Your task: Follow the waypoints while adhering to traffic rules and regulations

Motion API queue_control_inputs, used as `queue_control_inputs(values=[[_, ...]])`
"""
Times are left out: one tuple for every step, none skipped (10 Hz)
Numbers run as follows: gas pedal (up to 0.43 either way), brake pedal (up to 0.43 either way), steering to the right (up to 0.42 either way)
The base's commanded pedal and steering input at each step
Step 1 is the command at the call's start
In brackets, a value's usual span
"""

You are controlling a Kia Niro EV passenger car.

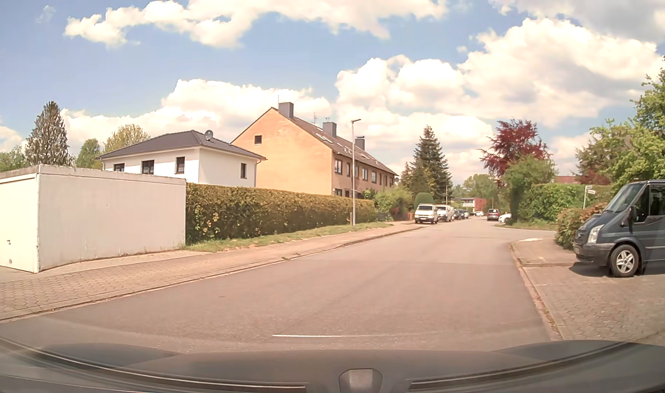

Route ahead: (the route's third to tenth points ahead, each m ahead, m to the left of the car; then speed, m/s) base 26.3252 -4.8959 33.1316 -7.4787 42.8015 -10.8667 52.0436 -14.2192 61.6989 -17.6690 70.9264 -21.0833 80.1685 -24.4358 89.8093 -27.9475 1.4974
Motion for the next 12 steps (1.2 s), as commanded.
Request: queue_control_inputs(values=[[0.059,0.0,0.567],[0.059,0.0,0.525],[0.059,0.0,0.495],[0.047,0.0,0.451],[0.028,0.0,0.398],[0.008,0.0,0.35],[0.0,0.0,0.308],[0.0,0.0,0.262],[0.0,0.0,0.219],[0.0,0.0,0.179],[0.0,0.0,0.132],[0.0,0.0,0.095]])
